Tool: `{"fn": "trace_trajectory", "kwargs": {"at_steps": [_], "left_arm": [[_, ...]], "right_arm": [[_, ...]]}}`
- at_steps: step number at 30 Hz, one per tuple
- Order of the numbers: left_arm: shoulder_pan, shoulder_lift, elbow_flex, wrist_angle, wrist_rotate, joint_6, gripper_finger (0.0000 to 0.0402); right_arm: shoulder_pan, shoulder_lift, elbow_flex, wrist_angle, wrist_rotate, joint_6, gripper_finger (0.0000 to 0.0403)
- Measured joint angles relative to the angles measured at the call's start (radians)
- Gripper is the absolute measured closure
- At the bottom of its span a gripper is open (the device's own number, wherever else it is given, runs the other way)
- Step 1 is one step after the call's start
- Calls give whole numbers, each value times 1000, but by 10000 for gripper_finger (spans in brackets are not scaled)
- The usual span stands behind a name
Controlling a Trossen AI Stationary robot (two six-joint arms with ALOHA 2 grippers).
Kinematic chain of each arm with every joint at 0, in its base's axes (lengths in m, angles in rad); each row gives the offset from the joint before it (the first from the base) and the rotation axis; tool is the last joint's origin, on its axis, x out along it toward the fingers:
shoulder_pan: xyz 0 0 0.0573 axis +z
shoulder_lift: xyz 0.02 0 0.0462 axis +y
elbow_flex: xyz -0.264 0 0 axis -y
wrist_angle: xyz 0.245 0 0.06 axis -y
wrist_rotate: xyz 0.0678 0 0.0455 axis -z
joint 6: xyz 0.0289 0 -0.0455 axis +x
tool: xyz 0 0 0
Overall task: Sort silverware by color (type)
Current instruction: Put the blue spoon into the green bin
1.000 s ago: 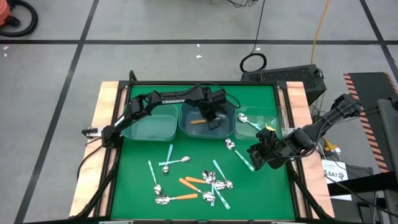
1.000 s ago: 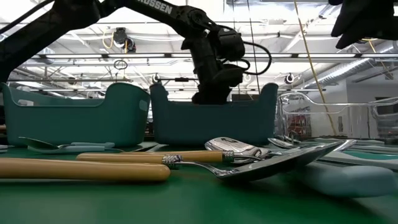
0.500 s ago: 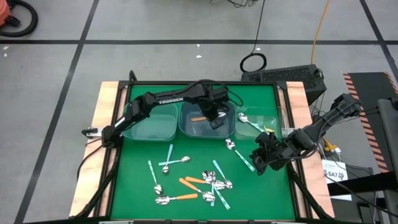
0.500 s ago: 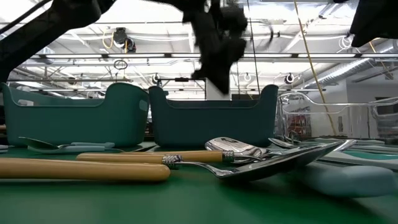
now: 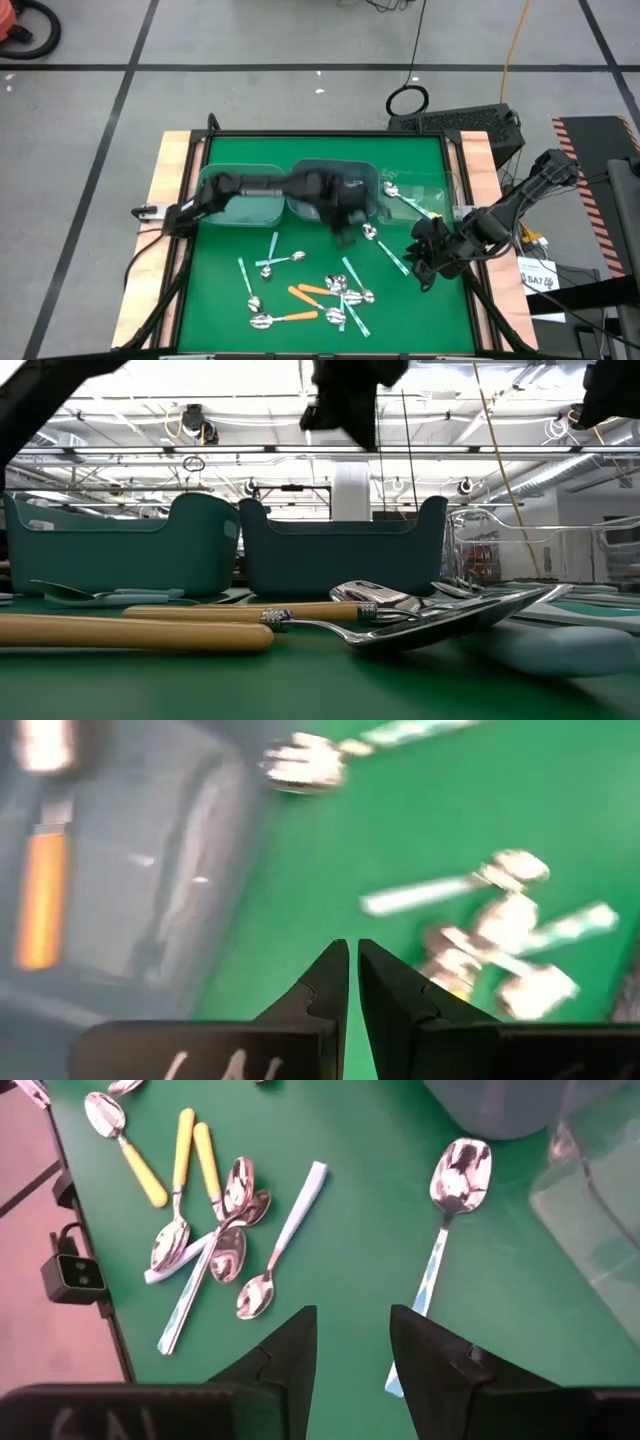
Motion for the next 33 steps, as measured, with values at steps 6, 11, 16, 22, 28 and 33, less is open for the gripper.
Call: {"fn": "trace_trajectory", "kwargs": {"at_steps": [6, 11, 16, 22, 28, 33], "left_arm": [[-170, 0, 0, 50, -67, 34, 369], [-259, 21, 2, 112, -133, 129, 369], [-255, 47, -70, 106, -120, 136, 368], [-240, 43, -144, 42, -102, 87, 368], [-240, 37, -155, 17, -113, 44, 368], [-261, -89, -157, 26, -98, -47, 368]], "right_arm": [[31, 13, 0, 28, 7, -5, 280], [32, 39, 0, 31, 0, -43, 280], [45, 43, 0, 40, -52, 1, 280], [114, 43, 0, 64, -52, 79, 280], [173, 43, 0, 61, -37, 135, 280], [212, 43, 0, 61, 15, 170, 280]]}}
